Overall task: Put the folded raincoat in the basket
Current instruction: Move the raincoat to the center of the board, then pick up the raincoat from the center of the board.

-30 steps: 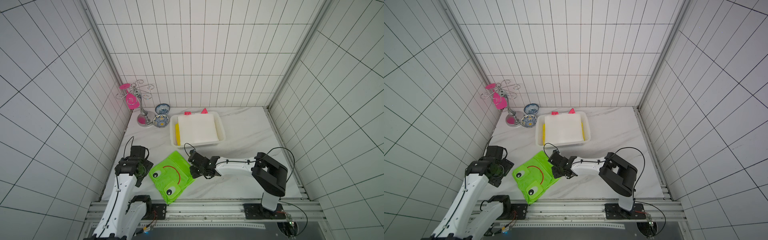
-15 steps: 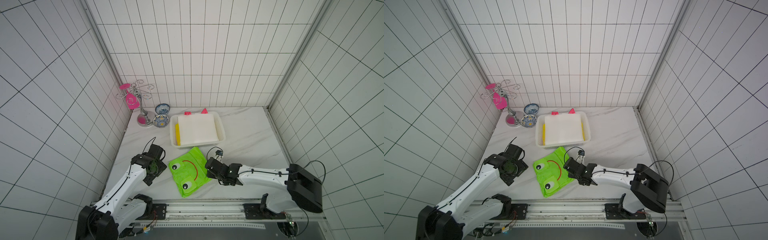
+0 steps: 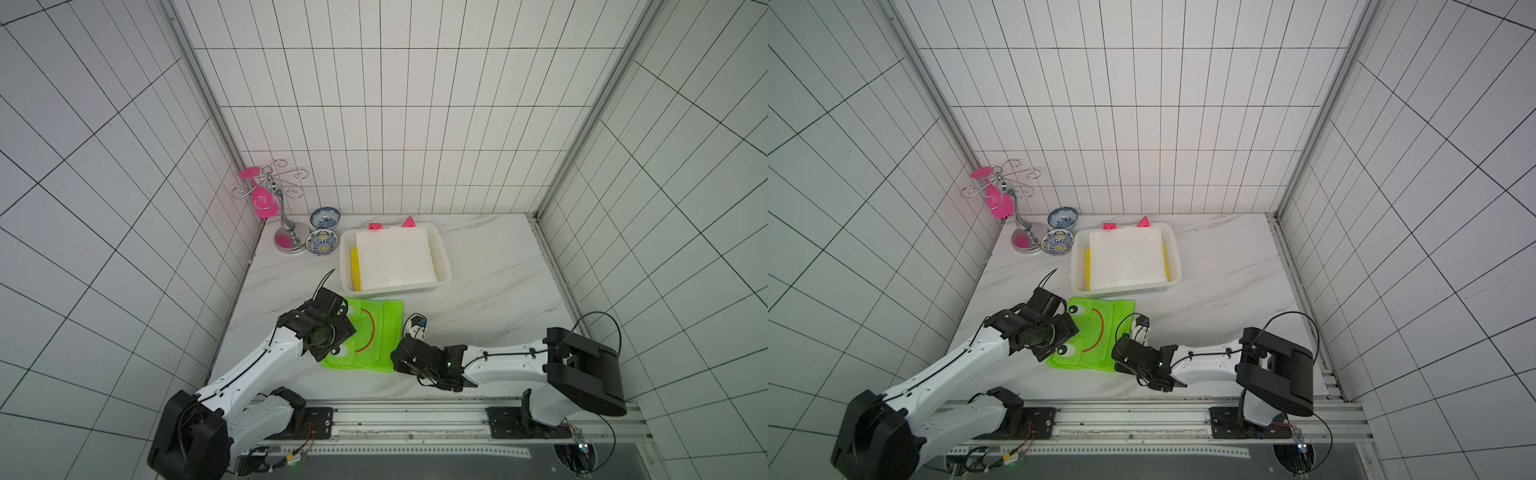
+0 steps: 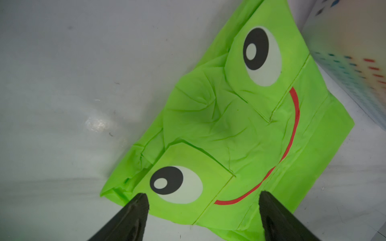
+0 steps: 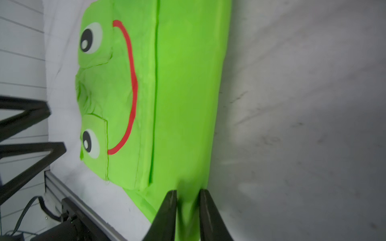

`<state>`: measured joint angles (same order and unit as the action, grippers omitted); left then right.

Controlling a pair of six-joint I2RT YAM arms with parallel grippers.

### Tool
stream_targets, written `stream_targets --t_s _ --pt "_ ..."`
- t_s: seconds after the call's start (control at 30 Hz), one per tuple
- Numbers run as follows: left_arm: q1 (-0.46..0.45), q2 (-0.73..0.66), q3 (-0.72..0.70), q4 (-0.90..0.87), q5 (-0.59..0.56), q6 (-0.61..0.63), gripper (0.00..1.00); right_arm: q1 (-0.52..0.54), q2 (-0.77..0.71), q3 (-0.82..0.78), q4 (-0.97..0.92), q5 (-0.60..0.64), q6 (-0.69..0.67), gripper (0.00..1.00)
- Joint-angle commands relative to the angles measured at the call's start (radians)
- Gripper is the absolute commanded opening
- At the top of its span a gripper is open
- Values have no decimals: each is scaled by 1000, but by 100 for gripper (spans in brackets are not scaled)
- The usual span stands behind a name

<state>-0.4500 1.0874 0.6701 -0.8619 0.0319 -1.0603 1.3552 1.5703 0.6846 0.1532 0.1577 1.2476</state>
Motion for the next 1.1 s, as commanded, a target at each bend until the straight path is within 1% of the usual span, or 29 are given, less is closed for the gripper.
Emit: stream_targets --t_s 0.0,0.07,0.2,0.27,0.33,0.37,0.4,0.47,0.53,0.6,0.7,0.8,0.83,0.93,1.0,1.07 --pt "2 12 54 -58 -127 4 88 3 -16 53 98 -102 -132 31" --pt "9 16 52 -66 -169 9 88 3 -52 56 49 -103 -191 33" --pt "67 53 24 -22 -258 -7 88 -19 -159 39 -118 -9 -296 38" --pt "95 85 6 32 -254 -4 88 -44 -210 36 -203 40 -352 41" --pt "92 110 -1 91 -247 -1 89 -57 -280 29 -293 119 -383 42" --pt "86 119 -6 120 -254 -10 89 -53 -331 12 -315 166 -431 43" --pt "79 125 -13 144 -266 -26 89 -56 -380 -9 -327 207 -447 48" --pt "73 136 -26 172 -283 -66 86 -71 -452 -40 -358 257 -456 62" --pt "73 148 -42 219 -264 -54 83 -106 -493 -54 -381 239 -486 64" --pt "67 151 -71 296 -210 -13 80 -132 -520 -60 -406 234 -506 64" --pt "57 134 -142 436 -122 54 79 -154 -550 -83 -417 237 -495 64" --pt "55 124 -204 572 -15 113 73 -169 -591 -127 -389 222 -465 64" --pt "47 126 -207 586 -2 127 70 -172 -604 -145 -377 219 -455 64" --pt "4 112 -195 561 -20 177 68 -188 -626 -196 -343 191 -427 64" --pt "-17 92 -189 535 -33 205 67 -210 -620 -218 -330 150 -410 64" --pt "-23 70 -189 524 -20 240 67 -228 -588 -234 -296 91 -408 64"
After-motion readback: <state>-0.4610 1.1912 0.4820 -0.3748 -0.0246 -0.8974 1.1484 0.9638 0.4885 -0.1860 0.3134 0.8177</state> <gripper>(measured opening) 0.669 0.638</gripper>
